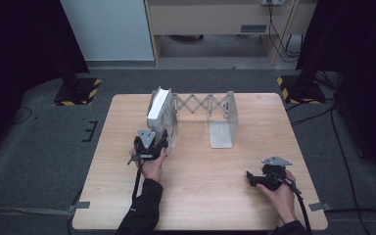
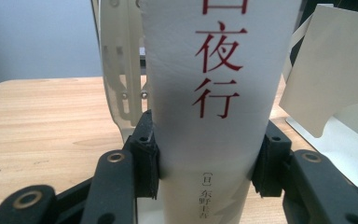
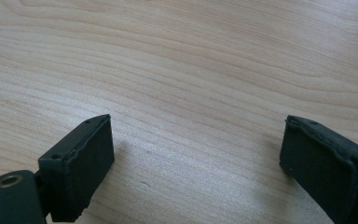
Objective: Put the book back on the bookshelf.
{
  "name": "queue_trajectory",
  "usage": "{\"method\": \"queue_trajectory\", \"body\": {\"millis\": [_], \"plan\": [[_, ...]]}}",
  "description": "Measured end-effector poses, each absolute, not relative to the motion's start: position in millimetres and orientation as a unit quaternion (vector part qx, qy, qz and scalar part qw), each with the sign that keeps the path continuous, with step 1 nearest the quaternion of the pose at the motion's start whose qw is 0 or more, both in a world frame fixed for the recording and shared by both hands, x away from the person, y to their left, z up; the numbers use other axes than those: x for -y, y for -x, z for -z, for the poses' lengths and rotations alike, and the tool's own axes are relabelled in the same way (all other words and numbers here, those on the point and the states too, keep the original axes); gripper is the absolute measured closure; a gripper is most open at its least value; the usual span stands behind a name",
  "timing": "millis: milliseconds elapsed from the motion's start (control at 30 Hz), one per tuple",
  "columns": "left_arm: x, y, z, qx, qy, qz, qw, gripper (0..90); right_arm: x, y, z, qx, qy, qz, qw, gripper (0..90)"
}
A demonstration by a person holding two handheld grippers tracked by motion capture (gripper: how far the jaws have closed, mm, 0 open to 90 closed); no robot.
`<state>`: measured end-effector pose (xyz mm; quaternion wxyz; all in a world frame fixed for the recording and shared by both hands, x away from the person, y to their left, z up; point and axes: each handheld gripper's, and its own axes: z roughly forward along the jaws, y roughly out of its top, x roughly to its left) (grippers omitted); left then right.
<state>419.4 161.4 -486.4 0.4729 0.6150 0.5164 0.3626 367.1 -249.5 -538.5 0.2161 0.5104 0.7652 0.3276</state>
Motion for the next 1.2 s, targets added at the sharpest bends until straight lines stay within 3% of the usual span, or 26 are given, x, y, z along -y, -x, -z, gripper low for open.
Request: {"method": "queue_trajectory", "body": {"millis": [300, 533, 1200], "plan": [[-157, -435, 489, -0.519, -0.607, -0.364, 0.48, 51.9, 249, -367, 538, -0.765, -0.51, -0.328, 0.216, 10.1], [-168, -433, 495, -0.498, -0.613, -0.323, 0.521, 47.6, 249, -367, 539, -0.765, -0.51, -0.328, 0.216, 10.1], [-161, -427, 495, -0.499, -0.626, -0.304, 0.516, 47.6, 249, -367, 538, -0.765, -0.51, -0.328, 0.216, 10.2]]}}
